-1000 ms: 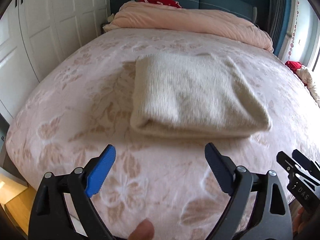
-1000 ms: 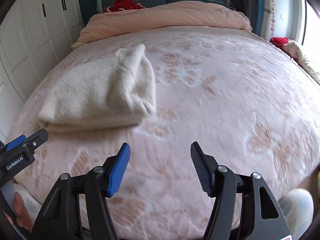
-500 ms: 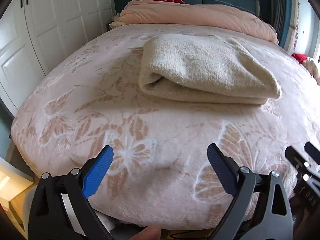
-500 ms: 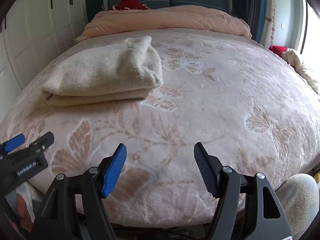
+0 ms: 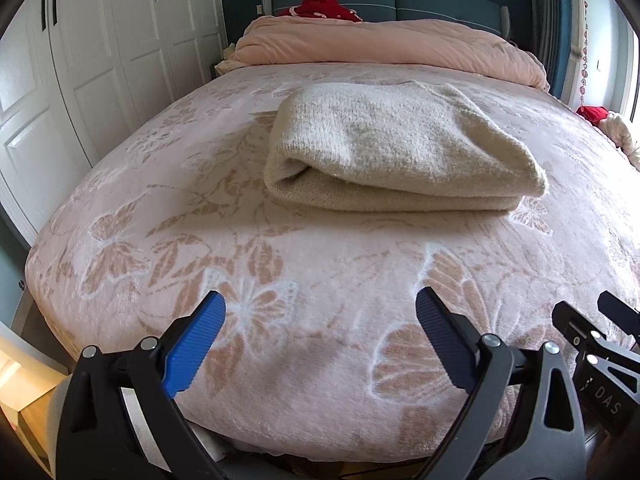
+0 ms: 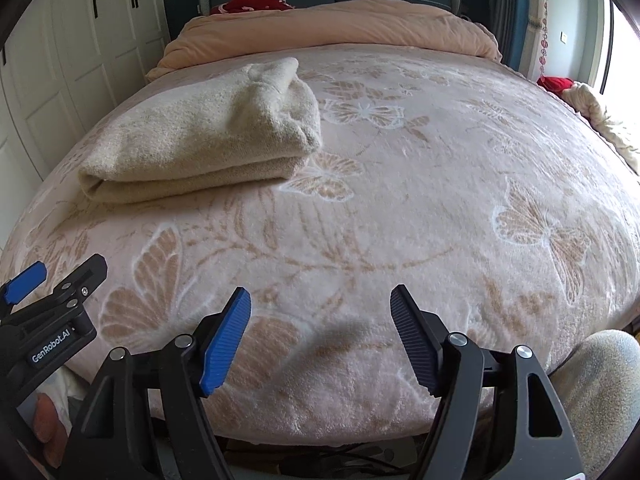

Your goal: Fold small clothes

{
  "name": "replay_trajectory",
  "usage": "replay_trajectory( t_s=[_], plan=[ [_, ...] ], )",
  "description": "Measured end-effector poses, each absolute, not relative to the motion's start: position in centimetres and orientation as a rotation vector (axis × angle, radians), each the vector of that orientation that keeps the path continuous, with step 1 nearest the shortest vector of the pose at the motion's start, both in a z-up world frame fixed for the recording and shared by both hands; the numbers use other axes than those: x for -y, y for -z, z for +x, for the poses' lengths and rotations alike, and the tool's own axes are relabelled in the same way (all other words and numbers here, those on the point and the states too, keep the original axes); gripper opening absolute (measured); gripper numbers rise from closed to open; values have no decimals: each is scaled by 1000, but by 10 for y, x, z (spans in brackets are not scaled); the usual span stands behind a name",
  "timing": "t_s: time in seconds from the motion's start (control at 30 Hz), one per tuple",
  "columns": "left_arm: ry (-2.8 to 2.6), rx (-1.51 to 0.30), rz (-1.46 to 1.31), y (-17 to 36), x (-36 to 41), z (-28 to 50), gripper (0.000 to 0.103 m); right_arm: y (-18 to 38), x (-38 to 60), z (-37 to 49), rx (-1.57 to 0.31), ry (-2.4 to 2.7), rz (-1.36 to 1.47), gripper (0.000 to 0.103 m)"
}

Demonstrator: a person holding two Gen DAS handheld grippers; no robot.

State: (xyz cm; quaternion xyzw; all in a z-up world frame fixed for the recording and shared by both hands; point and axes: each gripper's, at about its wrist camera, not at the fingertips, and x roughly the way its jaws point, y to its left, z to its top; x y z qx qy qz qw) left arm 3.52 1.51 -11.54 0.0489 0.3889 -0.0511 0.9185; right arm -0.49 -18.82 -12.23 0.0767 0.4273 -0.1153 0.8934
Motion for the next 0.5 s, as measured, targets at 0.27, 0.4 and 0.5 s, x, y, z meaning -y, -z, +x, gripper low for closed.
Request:
replay_trajectory(
  t_s=[0.27, 0.4, 0.5],
  plan=[
    [110, -807, 120, 117, -12, 33, 93, 120, 184, -5, -881, 240, 146, 70],
    [119, -801, 130, 116, -9, 31, 90, 117, 180, -6, -875, 234, 140, 70],
    [124, -798, 136, 116, -7, 30, 90, 116, 176, -5, -874, 227, 133, 70]
  ],
)
